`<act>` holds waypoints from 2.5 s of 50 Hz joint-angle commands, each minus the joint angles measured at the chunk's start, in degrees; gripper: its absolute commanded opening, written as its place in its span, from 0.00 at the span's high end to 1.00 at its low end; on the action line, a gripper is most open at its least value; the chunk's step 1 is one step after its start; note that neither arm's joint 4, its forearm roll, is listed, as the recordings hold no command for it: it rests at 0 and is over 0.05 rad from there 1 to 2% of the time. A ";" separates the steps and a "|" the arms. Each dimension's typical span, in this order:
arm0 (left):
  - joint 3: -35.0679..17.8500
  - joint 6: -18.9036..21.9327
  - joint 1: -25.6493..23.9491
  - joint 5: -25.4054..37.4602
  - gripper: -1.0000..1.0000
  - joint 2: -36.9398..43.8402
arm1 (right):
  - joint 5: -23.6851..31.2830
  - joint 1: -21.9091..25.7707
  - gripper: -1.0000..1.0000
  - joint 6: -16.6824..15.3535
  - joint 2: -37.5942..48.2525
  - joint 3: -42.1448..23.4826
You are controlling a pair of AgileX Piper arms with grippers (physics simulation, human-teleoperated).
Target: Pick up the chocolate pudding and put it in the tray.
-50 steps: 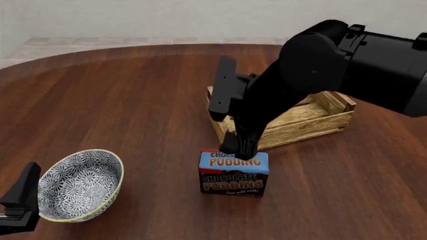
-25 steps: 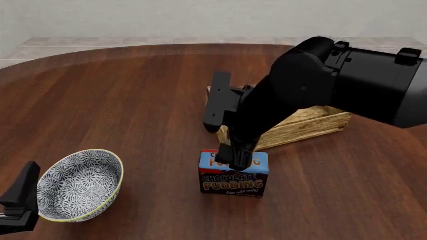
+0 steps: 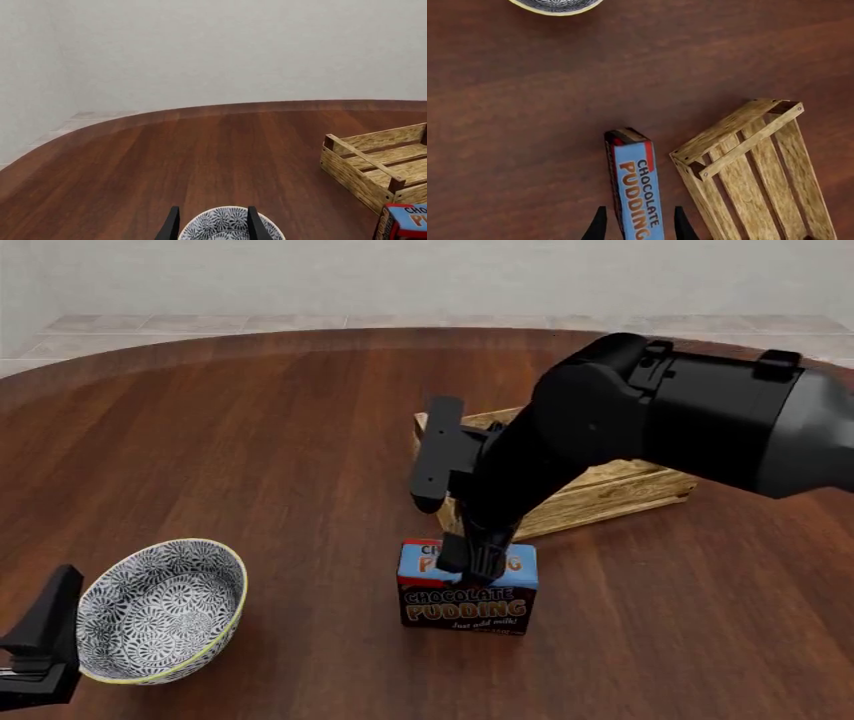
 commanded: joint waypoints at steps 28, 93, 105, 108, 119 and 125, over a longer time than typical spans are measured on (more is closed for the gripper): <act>-0.06 -0.30 0.14 0.00 0.00 0.00 | -0.99 -0.66 0.00 0.20 1.97 0.09; -0.18 0.03 -0.01 0.15 0.00 -0.01 | -4.10 -0.44 0.00 2.50 4.39 1.14; 0.31 -0.18 0.00 -0.20 0.00 0.00 | -4.64 -0.06 0.00 2.95 5.42 1.02; 0.33 -0.24 -0.05 -0.19 0.00 0.00 | -4.83 0.00 0.00 3.06 5.52 1.19; -0.20 -0.29 -0.11 0.17 0.00 0.02 | -4.70 0.12 0.00 3.24 6.20 0.48; 0.18 -0.42 -0.08 -0.20 0.00 -0.01 | -6.01 0.56 0.00 3.99 6.41 2.00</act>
